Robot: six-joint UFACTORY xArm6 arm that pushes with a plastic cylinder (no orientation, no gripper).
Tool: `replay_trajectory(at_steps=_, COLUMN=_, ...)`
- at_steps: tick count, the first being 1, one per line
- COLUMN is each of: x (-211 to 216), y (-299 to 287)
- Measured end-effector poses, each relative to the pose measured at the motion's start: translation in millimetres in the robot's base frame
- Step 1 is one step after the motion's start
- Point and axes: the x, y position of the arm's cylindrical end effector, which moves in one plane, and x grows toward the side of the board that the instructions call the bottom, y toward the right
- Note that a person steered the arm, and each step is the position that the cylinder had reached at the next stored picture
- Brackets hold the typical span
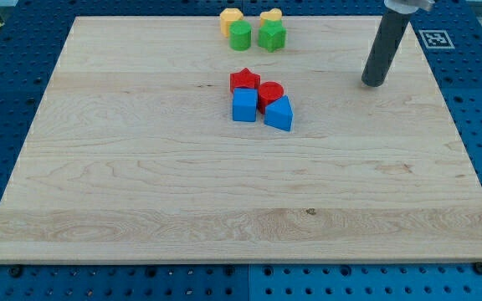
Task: Move the red blocks towards the center right
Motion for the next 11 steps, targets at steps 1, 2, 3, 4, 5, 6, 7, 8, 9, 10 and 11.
replay_trajectory(at_steps=1, x=0.0, y=0.0)
replay_trajectory(at_steps=2, x=0.1, y=0.0)
replay_trajectory(at_steps=3, x=2.1, y=0.0)
replay_trajectory(at_steps=4, x=2.3, y=0.0)
replay_trajectory(at_steps=5, x=2.3, y=0.0)
replay_trajectory(at_steps=6, x=-9.2, y=-20.0)
replay_trajectory(at_steps=7, x=-25.0, y=-76.4)
replay_trajectory(at_steps=8, x=-25.1, y=-145.4)
replay_trajectory(at_steps=9, x=-25.1, y=-223.8)
replay_trajectory(at_steps=10, x=-23.6, y=-235.9)
replay_trajectory(at_steps=11, x=14.7, y=-227.7)
